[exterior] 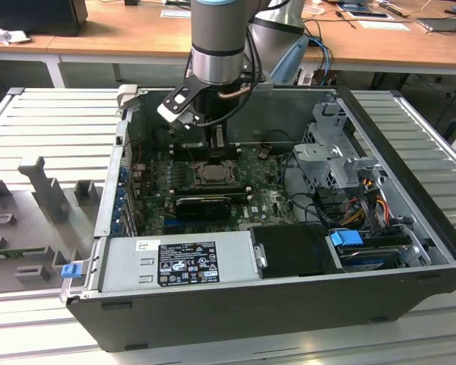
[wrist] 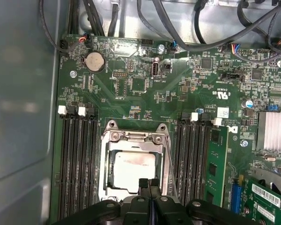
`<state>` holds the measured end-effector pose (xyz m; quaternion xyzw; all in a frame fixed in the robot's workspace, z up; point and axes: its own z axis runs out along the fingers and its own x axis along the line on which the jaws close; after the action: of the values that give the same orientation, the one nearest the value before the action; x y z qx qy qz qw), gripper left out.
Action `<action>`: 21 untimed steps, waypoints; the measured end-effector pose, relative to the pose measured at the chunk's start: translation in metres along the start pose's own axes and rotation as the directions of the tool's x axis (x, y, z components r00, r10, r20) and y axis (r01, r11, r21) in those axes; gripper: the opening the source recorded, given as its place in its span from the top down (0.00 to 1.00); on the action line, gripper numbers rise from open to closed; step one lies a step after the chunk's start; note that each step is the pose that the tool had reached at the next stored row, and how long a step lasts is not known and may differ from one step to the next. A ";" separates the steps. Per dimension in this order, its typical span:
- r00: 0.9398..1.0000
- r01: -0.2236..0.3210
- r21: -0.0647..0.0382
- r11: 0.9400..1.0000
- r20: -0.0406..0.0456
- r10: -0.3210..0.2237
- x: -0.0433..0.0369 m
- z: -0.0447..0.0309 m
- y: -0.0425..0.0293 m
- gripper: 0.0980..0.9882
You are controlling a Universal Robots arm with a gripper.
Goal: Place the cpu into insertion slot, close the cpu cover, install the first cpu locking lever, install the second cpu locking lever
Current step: 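Install the first cpu locking lever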
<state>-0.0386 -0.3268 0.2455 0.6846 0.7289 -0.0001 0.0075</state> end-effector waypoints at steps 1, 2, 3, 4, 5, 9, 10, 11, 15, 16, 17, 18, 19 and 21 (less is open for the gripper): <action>1.000 0.000 0.000 1.000 0.000 0.000 0.0000 -0.0006 0.0000 0.99; 1.000 0.000 0.000 1.000 0.000 0.000 0.0000 -0.0010 0.0000 0.99; 1.000 0.000 0.000 1.000 0.000 0.000 0.0000 -0.0020 0.0000 0.99; 1.000 0.000 0.000 1.000 0.000 0.000 0.0000 -0.0035 0.0000 0.99; 1.000 0.000 0.000 1.000 0.000 0.000 0.0000 -0.0044 0.0000 0.99; 1.000 0.000 0.000 1.000 0.000 0.000 -0.0001 -0.0121 0.0000 0.99; 1.000 0.000 0.000 1.000 0.000 0.000 -0.0001 -0.0138 0.0000 0.99; 1.000 0.000 0.000 1.000 0.000 0.000 -0.0001 -0.0157 0.0000 0.99; 1.000 0.028 -0.001 1.000 -0.001 -0.028 -0.0002 -0.0215 0.0001 0.99; 0.999 0.047 -0.001 0.999 -0.001 -0.047 -0.0002 -0.0216 0.0001 0.99; 0.998 0.066 -0.001 0.998 -0.001 -0.066 -0.0002 -0.0216 0.0001 0.99; 0.996 0.094 -0.001 0.996 -0.001 -0.094 -0.0002 -0.0216 0.0001 0.99; 0.994 0.114 -0.001 0.994 -0.002 -0.114 -0.0002 -0.0216 0.0001 0.99; 0.987 0.162 -0.002 0.987 -0.002 -0.162 -0.0002 -0.0216 0.0001 0.99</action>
<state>-0.0387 -0.3267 0.2671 0.6229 0.7823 0.0007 0.0073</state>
